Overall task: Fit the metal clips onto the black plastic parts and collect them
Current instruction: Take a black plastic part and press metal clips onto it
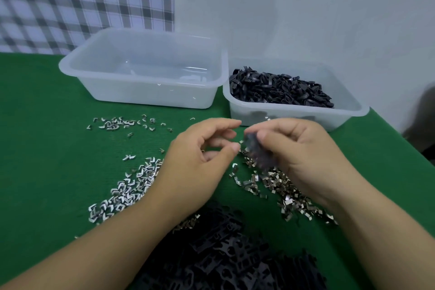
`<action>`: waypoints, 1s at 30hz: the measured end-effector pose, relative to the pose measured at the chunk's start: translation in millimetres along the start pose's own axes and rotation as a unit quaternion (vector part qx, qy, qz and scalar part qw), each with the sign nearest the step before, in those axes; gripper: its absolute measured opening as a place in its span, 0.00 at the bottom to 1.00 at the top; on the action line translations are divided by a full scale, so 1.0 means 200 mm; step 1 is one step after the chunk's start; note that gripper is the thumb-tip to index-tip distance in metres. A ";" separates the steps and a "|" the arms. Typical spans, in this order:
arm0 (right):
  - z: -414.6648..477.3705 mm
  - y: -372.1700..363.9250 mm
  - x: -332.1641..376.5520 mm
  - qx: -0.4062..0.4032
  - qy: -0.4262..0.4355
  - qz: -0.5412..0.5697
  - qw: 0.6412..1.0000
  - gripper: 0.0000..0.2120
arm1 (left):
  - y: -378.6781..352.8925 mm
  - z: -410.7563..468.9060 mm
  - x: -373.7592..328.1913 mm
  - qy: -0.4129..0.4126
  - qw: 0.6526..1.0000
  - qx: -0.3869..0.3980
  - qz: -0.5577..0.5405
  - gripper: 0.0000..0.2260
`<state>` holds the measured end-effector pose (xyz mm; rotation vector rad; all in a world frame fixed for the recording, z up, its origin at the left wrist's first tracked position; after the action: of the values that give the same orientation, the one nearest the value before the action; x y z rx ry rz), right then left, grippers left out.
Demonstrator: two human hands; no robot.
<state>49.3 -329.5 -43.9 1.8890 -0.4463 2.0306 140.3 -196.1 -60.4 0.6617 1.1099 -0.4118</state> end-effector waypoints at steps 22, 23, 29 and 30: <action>-0.02 -0.04 0.01 -0.159 0.099 0.057 0.981 0.07 | -0.01 0.02 0.01 0.100 0.982 0.036 -0.156 0.08; -0.02 -0.04 0.01 -0.161 0.101 0.062 0.980 0.06 | -0.01 0.02 0.01 0.100 0.982 0.044 -0.154 0.08; -0.02 -0.05 0.00 -0.132 0.106 -0.020 0.985 0.07 | 0.03 0.03 0.04 0.081 0.986 -0.050 -0.135 0.04; -0.01 -0.04 0.00 -0.125 0.104 -0.055 0.985 0.08 | 0.05 0.03 0.04 0.080 0.986 -0.066 -0.134 0.04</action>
<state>50.1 -321.6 -43.6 1.5045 -0.5030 1.9699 153.9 -193.9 -63.7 0.4349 1.3740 -0.5168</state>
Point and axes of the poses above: each hand's wrist, its own z-axis towards the middle knuckle, its own y-axis out of the back of the hand, x = y × z, the point moved 4 cm from there along z, towards the middle knuckle, and after that the axes turned 8 degrees about z, right-handed, at the moved point
